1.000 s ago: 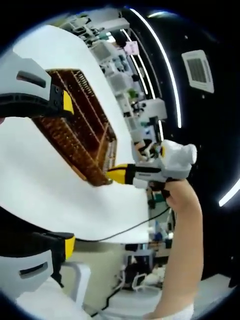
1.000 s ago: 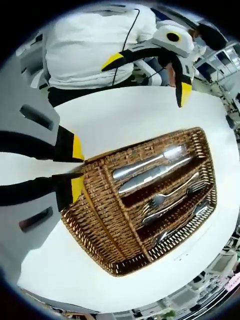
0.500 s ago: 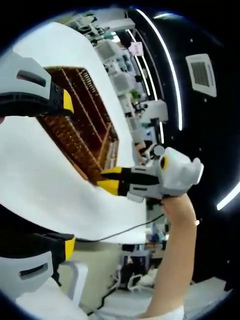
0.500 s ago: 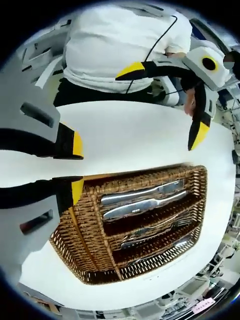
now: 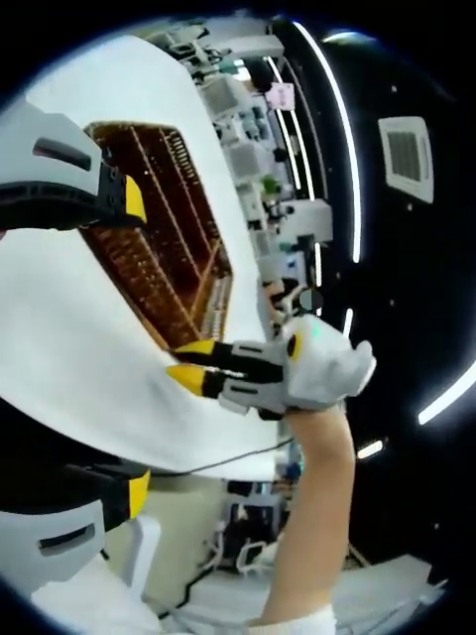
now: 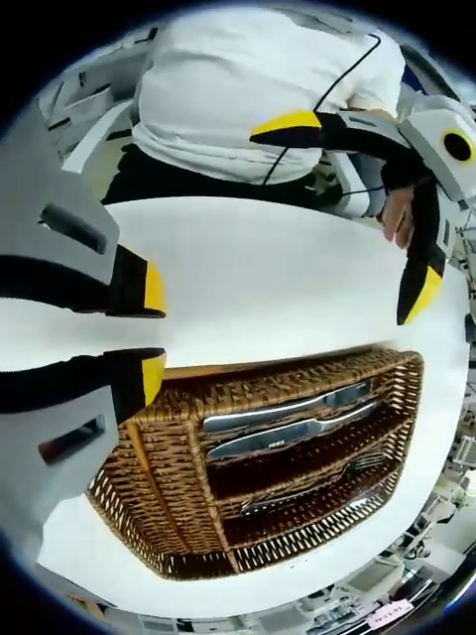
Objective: Arrange the knives, forks, and spoons in their matching storage slots by inserting each utensil handle-first until every utensil is classified and aligned in the correct compartment
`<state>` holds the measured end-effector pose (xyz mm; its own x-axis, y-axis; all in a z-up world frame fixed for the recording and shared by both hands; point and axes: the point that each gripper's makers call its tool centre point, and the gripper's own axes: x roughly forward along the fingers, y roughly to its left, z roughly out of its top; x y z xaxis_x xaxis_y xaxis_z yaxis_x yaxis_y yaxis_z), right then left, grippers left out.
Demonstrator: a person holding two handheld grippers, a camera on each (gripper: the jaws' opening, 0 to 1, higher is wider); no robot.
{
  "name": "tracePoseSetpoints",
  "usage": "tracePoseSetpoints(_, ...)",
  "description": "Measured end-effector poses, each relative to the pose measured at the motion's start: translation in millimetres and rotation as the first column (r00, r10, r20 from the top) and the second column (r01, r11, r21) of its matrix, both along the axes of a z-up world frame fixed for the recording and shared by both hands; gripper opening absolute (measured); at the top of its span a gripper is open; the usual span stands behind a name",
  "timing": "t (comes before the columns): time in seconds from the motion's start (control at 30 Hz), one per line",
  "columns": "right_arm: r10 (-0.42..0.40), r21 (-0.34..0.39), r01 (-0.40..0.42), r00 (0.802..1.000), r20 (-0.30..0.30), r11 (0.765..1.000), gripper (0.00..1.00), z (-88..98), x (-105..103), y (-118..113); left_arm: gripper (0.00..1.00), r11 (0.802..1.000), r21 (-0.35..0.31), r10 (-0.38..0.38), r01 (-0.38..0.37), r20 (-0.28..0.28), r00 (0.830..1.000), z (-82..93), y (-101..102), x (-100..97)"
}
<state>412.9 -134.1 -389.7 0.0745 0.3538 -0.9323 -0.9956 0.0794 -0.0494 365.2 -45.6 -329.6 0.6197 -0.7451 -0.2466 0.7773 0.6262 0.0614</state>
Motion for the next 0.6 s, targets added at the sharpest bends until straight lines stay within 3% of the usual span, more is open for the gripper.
tracePoseSetpoints(0.33, -0.121, 0.056, 0.119, 0.992, 0.04, 0.991, 0.16, -6.6, 8, -7, 0.99, 1.0, 0.008, 0.003, -0.003, -0.007, 1.0, -3.6, 1, 0.5)
tracePoseSetpoints(0.6, -0.222, 0.143, 0.211, 0.972, 0.071, 0.967, 0.17, -9.2, 16, -11, 0.99, 1.0, 0.011, 0.006, -0.006, -0.014, 1.0, -8.7, 2, -1.1)
